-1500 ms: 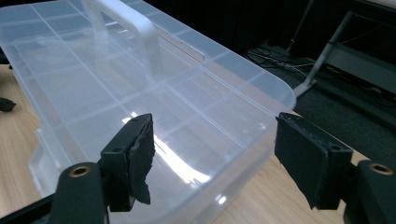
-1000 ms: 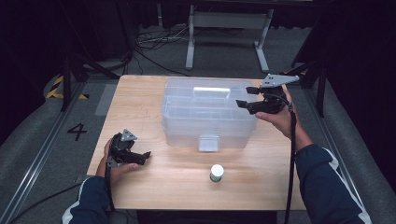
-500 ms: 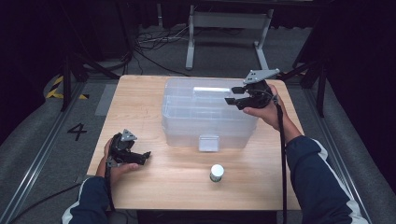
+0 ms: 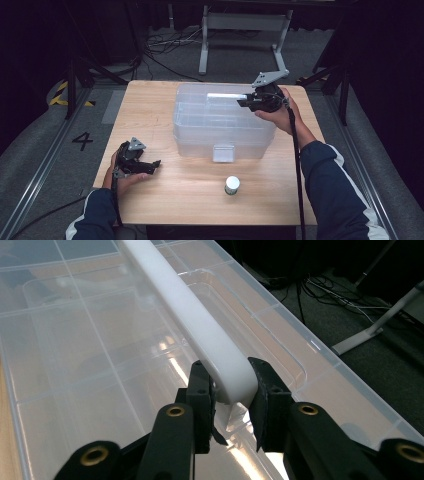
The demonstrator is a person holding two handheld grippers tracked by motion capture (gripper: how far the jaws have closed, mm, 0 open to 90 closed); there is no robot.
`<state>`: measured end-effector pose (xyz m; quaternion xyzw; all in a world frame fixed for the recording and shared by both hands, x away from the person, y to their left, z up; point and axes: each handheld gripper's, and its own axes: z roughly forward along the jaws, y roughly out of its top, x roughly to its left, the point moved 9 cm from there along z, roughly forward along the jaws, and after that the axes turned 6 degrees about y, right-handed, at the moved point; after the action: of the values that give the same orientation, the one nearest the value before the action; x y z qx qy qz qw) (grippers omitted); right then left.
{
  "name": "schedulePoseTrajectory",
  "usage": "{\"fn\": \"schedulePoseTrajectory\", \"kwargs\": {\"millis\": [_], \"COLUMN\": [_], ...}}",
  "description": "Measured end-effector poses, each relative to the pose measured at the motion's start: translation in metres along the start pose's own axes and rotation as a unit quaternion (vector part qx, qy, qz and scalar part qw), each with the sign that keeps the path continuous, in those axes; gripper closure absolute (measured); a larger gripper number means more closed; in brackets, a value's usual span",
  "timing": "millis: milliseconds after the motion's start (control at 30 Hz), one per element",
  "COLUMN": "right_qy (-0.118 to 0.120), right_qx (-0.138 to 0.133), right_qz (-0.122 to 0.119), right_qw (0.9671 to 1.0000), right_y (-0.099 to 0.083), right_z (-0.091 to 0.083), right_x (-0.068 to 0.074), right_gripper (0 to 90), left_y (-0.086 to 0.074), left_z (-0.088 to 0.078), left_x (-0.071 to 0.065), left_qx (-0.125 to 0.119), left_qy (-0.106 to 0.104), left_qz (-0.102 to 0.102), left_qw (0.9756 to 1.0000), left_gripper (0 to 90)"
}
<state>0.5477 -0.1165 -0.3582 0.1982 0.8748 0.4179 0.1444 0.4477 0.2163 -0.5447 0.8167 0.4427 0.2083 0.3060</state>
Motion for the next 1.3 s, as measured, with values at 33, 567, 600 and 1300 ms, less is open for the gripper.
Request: {"fn": "schedulePoseTrajectory", "kwargs": {"millis": [33, 567, 600, 1300], "right_qy": [-0.001, -0.007, -0.007, -0.009], "right_qx": [0.001, 0.021, 0.025, 0.045], "right_qz": [-0.002, 0.0, 0.002, 0.042], "right_qw": [1.0, 0.9997, 0.9997, 0.9981], "right_y": [0.0, 0.004, 0.004, 0.023], "right_z": [0.001, 0.0, 0.0, -0.001], "right_x": [0.0, -0.004, -0.004, -0.021], "right_gripper": [74.2, 74.7, 74.7, 74.1], "left_y": [0.001, 0.055, 0.057, 0.1], "left_z": [0.0, -0.033, -0.035, -0.053], "left_x": [0.0, -0.009, -0.009, -0.048], "left_qx": [0.0, -0.078, -0.082, -0.147], "left_qy": [0.002, 0.01, 0.011, -0.033], "left_qz": [0.006, 0.041, 0.045, 0.093], "left_qw": [1.0, 0.9961, 0.9956, 0.9842], "left_gripper": [22.1, 49.7, 52.7, 89.9]}}
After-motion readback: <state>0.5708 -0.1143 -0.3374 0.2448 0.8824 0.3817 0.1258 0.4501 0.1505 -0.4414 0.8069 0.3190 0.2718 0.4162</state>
